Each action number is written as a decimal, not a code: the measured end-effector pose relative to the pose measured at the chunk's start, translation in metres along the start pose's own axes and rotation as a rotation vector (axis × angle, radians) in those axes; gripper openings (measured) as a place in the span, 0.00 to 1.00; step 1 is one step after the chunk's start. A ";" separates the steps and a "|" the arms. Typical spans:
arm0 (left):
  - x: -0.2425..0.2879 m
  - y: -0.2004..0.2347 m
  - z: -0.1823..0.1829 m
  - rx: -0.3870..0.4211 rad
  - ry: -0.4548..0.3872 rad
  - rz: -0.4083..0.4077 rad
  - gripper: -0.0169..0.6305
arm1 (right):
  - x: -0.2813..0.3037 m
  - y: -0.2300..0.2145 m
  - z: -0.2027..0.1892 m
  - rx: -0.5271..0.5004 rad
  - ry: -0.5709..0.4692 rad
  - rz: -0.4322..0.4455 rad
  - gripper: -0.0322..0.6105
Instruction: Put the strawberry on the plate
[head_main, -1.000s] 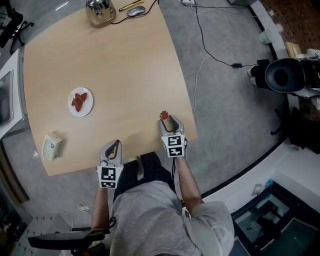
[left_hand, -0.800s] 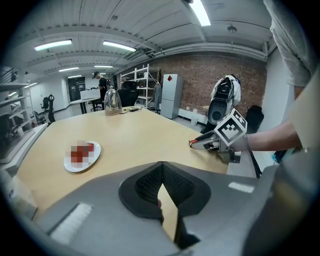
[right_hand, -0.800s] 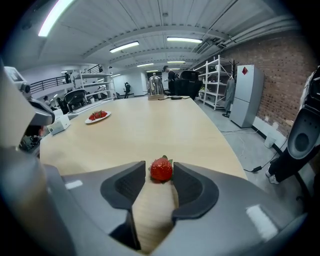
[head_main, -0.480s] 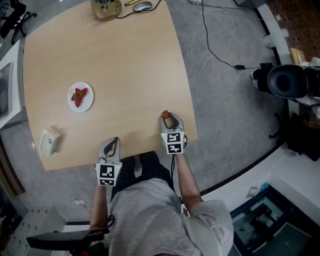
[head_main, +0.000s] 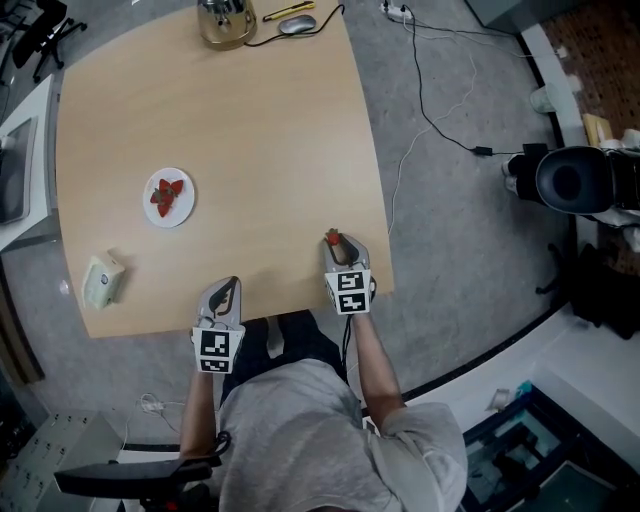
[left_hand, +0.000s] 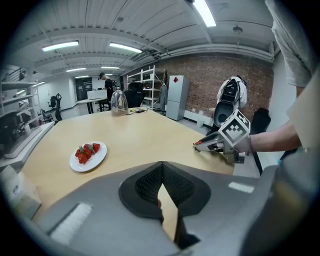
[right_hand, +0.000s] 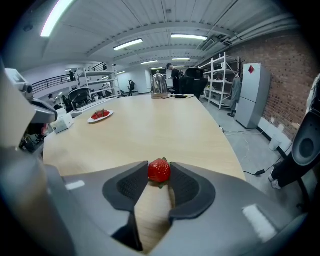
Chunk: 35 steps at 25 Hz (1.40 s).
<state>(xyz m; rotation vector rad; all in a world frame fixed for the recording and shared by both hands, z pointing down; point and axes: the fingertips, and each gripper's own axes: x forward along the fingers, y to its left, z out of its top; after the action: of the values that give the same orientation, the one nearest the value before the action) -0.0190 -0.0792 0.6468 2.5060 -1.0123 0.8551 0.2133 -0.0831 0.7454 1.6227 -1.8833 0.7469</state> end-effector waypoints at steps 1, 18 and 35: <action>0.000 0.002 0.001 -0.003 -0.001 0.008 0.06 | 0.001 0.001 0.002 -0.008 -0.003 0.006 0.27; -0.042 0.044 0.004 -0.095 -0.069 0.188 0.06 | -0.003 0.075 0.088 -0.180 -0.085 0.197 0.27; -0.099 0.133 -0.031 -0.240 -0.114 0.385 0.06 | 0.039 0.216 0.168 -0.377 -0.144 0.428 0.27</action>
<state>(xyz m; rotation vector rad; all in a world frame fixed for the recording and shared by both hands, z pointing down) -0.1826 -0.1062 0.6162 2.2130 -1.5694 0.6455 -0.0132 -0.2037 0.6419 1.0779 -2.3448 0.4043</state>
